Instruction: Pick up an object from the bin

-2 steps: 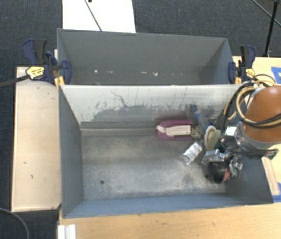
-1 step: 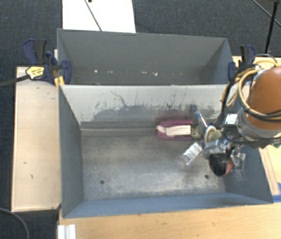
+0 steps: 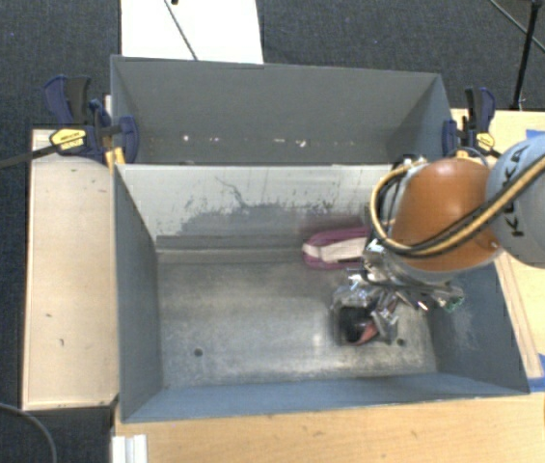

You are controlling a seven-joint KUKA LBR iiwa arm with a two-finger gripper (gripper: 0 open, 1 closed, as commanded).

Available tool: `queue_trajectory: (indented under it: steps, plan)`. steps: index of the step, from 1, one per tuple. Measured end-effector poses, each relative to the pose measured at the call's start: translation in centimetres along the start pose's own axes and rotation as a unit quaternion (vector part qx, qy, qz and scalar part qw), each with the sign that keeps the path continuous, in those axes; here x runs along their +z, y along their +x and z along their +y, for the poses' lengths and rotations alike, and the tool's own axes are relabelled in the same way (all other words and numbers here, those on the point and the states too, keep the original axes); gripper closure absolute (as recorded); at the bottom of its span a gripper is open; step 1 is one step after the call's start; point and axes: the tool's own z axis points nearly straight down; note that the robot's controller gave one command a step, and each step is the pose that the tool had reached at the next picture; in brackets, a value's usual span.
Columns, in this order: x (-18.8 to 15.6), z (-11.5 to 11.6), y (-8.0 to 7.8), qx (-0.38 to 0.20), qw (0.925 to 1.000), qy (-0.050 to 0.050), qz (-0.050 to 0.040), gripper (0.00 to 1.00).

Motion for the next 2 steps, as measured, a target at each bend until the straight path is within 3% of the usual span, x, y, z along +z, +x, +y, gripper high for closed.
queue_trajectory:
  steps: [1, 2]
  plan:
    - [-0.1, 1.4, -1.8, -0.038, 0.9993, 0.002, -0.0021, 1.0]
    - [-13.8, 1.3, -1.6, -0.031, 0.9995, 0.005, -0.0073, 1.0]
